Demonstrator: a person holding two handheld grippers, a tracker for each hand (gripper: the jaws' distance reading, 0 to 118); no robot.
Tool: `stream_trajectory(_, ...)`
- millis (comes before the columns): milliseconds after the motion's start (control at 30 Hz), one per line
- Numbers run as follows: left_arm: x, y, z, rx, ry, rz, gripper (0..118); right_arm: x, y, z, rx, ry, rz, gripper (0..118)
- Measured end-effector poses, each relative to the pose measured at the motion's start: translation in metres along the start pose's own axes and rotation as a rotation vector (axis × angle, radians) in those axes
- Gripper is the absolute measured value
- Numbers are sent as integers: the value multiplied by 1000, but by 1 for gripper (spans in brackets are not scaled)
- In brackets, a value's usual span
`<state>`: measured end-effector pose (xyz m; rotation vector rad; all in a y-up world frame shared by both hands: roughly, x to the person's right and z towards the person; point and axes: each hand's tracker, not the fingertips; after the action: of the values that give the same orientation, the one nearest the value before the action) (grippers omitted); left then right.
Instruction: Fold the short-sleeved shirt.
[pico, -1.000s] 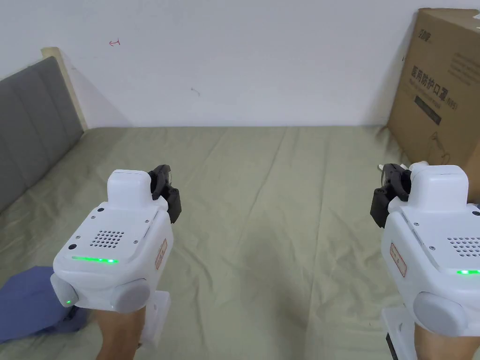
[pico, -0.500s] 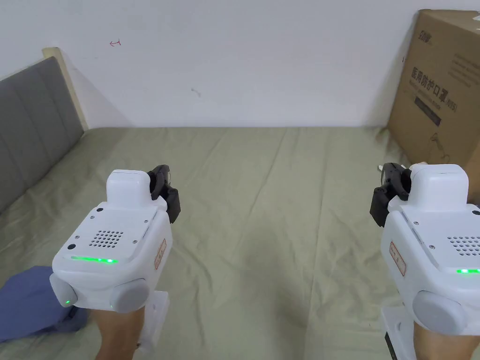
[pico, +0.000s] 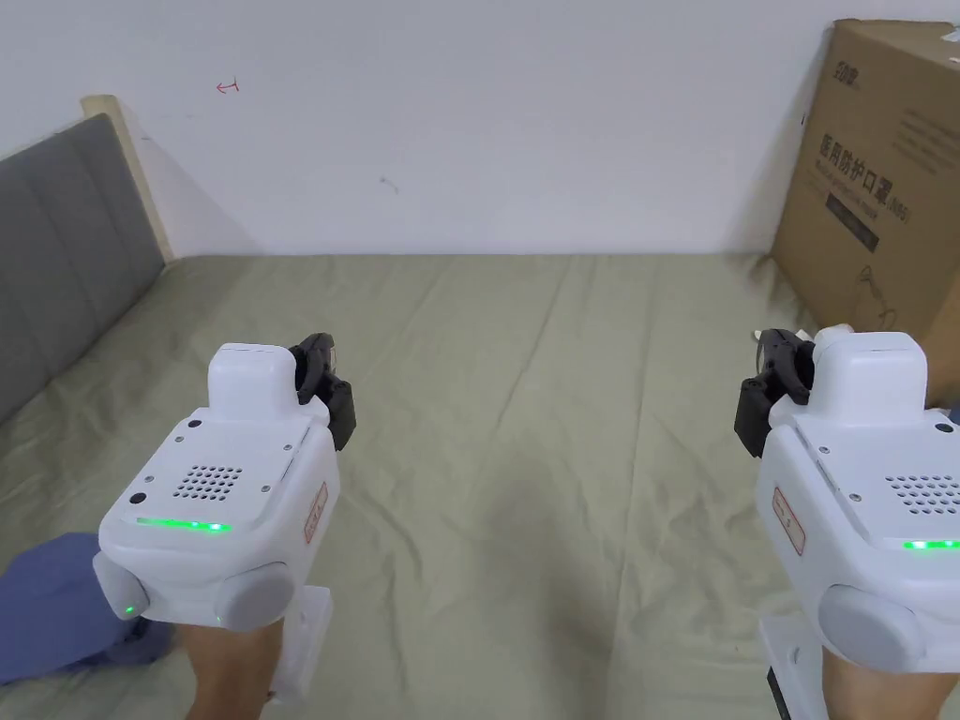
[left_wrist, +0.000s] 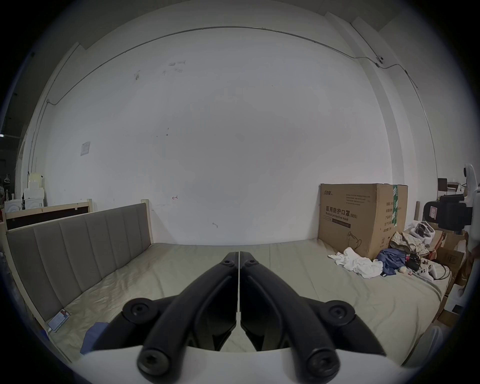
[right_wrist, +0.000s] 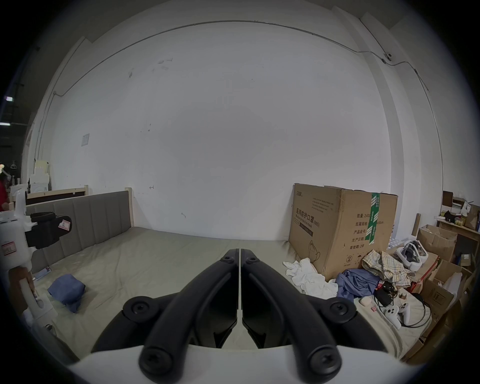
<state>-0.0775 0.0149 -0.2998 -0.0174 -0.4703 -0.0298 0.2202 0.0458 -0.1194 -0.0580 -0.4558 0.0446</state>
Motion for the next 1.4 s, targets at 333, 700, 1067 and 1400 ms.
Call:
stream_trajectory(333, -3, -1, 2, 12, 41, -5, 50, 0, 1, 0, 0, -1, 0, 12)
stream_trajectory(700, -1, -2, 4, 12, 54, -17, 118, -2, 0, -1, 16, -1, -14, 118)
stream_trajectory(1067, -4, 1, 6, 37, 75, -35, 118, -3, 1, 0, 24, -10, -13, 118)
stream_trajectory(1400, -7, 1, 6, 40, 80, -37, 118, -6, 1, 1, 17, -11, 2, 118)
